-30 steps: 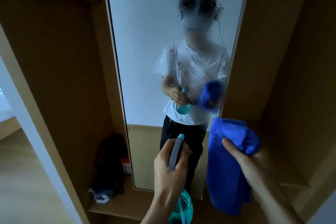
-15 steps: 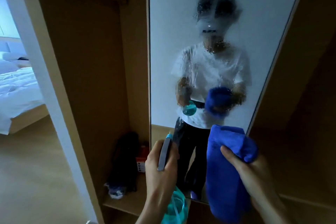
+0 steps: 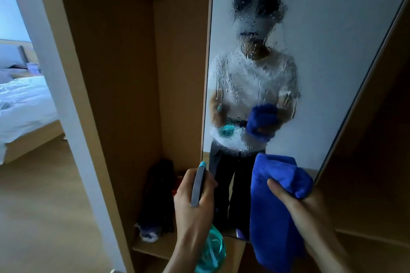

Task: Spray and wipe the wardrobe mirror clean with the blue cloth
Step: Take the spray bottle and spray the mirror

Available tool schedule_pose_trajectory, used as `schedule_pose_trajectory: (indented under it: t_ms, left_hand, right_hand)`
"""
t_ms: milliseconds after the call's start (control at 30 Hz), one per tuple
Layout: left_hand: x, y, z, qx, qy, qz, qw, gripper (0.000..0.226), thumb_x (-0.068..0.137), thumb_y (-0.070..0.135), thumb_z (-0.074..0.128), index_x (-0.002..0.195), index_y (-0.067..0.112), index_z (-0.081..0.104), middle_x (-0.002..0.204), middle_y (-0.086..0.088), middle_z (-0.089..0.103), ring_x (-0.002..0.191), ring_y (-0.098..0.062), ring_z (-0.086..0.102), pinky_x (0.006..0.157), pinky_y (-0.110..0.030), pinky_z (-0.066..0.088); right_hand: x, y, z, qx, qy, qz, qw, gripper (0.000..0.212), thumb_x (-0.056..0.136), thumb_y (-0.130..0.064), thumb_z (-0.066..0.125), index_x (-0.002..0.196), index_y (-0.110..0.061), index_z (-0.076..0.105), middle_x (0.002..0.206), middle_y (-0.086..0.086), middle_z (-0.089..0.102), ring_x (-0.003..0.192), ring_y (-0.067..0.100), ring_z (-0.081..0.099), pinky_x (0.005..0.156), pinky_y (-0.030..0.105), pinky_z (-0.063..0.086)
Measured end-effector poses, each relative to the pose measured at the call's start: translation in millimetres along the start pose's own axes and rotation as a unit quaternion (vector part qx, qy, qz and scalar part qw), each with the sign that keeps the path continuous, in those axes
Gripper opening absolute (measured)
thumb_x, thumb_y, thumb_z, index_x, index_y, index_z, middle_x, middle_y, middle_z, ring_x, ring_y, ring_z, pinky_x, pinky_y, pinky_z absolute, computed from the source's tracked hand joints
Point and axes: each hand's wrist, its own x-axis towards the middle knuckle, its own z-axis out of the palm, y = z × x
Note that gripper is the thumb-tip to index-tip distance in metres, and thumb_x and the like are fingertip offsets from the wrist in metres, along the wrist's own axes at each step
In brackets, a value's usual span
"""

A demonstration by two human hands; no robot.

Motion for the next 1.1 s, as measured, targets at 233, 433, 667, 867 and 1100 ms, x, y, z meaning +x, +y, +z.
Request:
schedule_pose_trajectory:
  t_ms: [233,433,667,867,1100]
  left_hand:
    - [4.0,-17.4,-20.6,0.010,-0.026,-0.023,0.999,0.016,0.098,0.015,0.063,0.085,0.020,0.071,0.077,-0.002,0.072,0.073,-0.016,0.070,0.060,-0.017,0.052]
    - [-1.7,-32.8,-31.1,0.013,-0.061,-0.041,0.997,0.017,0.091,0.034,0.061,0.082,0.022,0.069,0.073,-0.003,0.068,0.072,-0.026,0.067,0.062,-0.039,0.054]
    - [-8.1,-50.8,-33.1,0.032,-0.092,-0.082,0.992,0.020,0.097,0.018,0.064,0.077,0.020,0.065,0.066,-0.012,0.060,0.059,-0.023,0.057,0.055,-0.035,0.045]
    - [-15.4,-54.4,-32.0,0.056,-0.115,-0.077,0.989,0.018,0.096,0.020,0.064,0.079,0.020,0.067,0.070,-0.002,0.069,0.069,-0.018,0.067,0.065,-0.035,0.053]
    - [-29.9,-48.5,-9.3,0.052,-0.173,-0.056,0.982,0.018,0.096,0.010,0.066,0.083,0.023,0.071,0.079,0.000,0.074,0.078,-0.016,0.071,0.070,-0.031,0.056]
  right_hand:
    - [-17.5,2.0,11.4,-0.002,0.015,-0.001,1.000,0.015,0.080,-0.025,0.080,0.083,-0.018,0.067,0.064,-0.007,0.069,0.066,0.000,0.064,0.061,0.024,0.042]
    - [-29.4,14.3,17.8,-0.002,0.033,0.013,0.999,0.015,0.080,-0.022,0.080,0.080,-0.014,0.068,0.059,-0.006,0.067,0.061,0.001,0.064,0.059,0.024,0.042]
    - [-42.2,20.5,17.1,-0.035,0.047,0.026,0.998,0.029,0.082,-0.025,0.078,0.065,-0.008,0.062,0.050,-0.003,0.055,0.046,0.000,0.054,0.047,0.017,0.040]
    - [-49.4,19.6,12.7,-0.010,0.051,0.020,0.998,0.018,0.084,-0.020,0.077,0.074,-0.014,0.064,0.067,0.002,0.064,0.061,-0.002,0.059,0.058,0.019,0.043]
    - [-46.8,33.7,-4.2,-0.015,0.060,0.019,0.998,0.020,0.082,-0.021,0.079,0.074,-0.010,0.064,0.048,-0.011,0.056,0.048,-0.004,0.054,0.057,0.029,0.040]
